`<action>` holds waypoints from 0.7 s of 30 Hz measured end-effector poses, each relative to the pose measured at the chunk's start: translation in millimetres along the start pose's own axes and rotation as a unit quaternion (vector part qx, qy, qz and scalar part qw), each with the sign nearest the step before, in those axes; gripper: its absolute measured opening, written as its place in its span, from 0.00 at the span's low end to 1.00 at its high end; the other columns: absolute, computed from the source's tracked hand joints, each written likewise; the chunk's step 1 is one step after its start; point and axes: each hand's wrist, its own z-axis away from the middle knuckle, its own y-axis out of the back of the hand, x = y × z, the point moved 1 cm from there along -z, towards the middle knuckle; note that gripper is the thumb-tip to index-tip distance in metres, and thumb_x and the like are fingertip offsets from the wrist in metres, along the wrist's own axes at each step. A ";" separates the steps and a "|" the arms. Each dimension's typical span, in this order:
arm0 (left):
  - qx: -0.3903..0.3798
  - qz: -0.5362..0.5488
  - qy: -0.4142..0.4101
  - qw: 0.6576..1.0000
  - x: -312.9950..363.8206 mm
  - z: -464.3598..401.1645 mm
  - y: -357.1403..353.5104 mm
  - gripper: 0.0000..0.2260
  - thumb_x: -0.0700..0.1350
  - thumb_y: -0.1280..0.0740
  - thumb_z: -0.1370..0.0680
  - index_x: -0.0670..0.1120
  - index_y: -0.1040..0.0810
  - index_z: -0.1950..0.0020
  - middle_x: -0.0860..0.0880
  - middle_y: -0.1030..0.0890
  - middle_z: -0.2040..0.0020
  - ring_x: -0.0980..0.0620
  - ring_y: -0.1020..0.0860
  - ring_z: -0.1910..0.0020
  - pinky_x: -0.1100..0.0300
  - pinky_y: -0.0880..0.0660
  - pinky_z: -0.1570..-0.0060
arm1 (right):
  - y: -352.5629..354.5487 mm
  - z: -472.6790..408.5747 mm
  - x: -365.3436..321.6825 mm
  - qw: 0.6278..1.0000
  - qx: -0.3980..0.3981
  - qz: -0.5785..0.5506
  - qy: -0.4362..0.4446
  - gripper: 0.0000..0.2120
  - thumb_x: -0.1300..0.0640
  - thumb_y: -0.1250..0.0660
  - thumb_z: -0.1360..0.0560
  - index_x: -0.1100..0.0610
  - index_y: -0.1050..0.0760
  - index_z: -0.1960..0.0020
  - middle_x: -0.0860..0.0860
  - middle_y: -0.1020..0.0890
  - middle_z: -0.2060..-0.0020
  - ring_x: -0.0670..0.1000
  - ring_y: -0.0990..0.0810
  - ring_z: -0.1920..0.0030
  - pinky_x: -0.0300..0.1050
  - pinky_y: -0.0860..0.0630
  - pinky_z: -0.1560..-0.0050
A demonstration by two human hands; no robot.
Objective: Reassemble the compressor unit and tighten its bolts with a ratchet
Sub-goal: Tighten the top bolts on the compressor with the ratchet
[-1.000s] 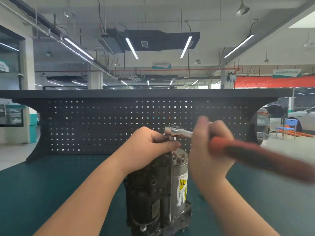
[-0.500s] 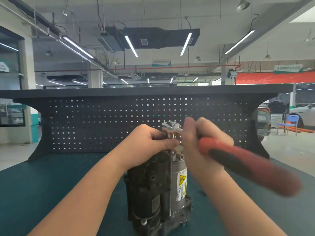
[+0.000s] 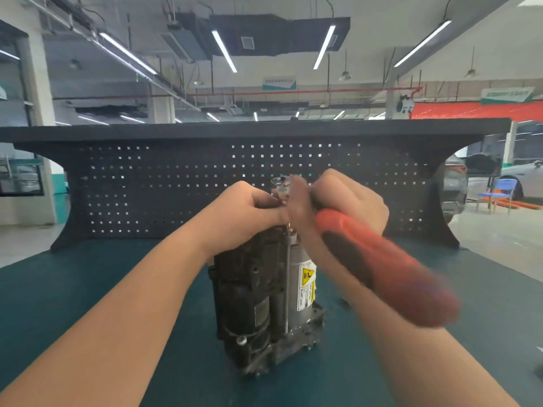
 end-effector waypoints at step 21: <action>0.010 0.012 0.030 0.999 -3.2 -5.2 -2.6 0.16 0.57 0.30 0.25 0.45 0.13 0.55 0.36 0.16 0.54 0.40 0.18 0.49 0.45 0.24 0.42 | -2.8 4.7 42.2 0.688 0.248 -0.393 -0.558 0.14 0.56 0.37 0.22 0.54 0.31 0.66 0.46 0.34 0.81 0.45 0.38 0.80 0.36 0.39 0.76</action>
